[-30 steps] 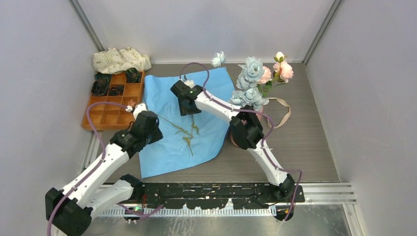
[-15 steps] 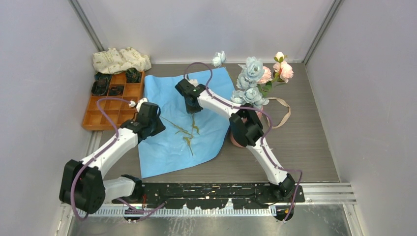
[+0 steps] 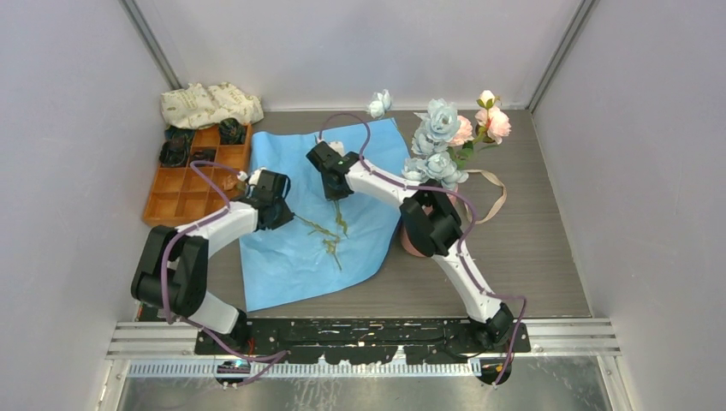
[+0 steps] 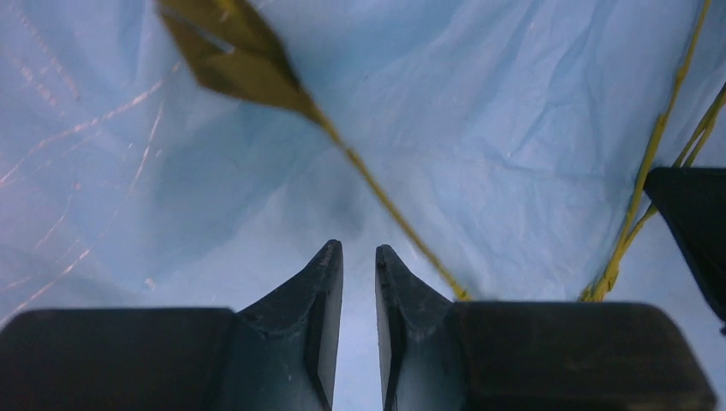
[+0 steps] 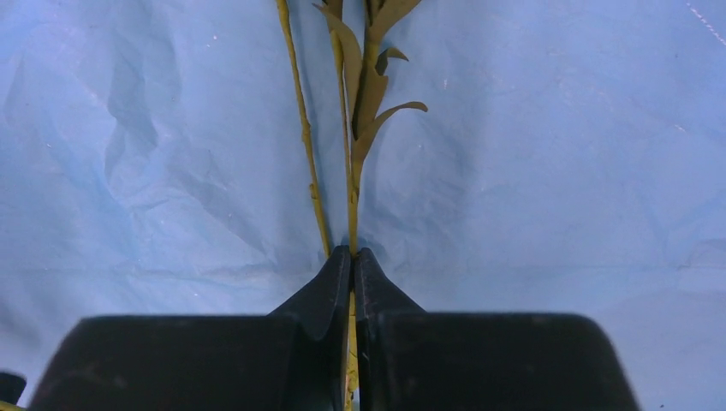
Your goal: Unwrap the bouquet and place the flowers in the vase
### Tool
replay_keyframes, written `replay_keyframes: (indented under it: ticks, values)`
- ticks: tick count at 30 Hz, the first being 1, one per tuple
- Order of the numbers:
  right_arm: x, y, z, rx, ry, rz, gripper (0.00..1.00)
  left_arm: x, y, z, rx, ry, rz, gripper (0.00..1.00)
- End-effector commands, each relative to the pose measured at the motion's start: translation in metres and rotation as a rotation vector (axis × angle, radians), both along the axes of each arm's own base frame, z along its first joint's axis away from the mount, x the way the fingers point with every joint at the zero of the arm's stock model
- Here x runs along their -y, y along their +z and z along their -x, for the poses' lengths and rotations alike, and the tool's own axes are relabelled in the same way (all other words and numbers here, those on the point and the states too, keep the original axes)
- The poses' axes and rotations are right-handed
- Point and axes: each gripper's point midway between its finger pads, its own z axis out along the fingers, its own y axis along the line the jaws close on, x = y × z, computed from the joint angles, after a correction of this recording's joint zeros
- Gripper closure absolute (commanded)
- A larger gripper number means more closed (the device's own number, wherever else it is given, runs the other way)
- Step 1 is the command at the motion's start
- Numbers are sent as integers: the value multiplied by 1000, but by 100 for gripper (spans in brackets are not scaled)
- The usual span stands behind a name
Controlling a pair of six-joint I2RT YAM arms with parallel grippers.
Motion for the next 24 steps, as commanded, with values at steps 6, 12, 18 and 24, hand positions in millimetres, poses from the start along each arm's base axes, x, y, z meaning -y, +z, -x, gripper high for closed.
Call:
replay_keyframes:
  ticks: [6,12,18,24]
  values:
    - [-3,53,21,54,54,-99,95,26,14,-44,103,-49,90,83]
    - [-18,73,34,76,96,-139,95,43,24,-41,143,-105,154,84]
    - [-35,87,52,74,142,-181,95,62,13,-40,119,-168,211,84]
    - [-44,83,75,30,176,-219,95,80,-6,-39,83,-210,236,85]
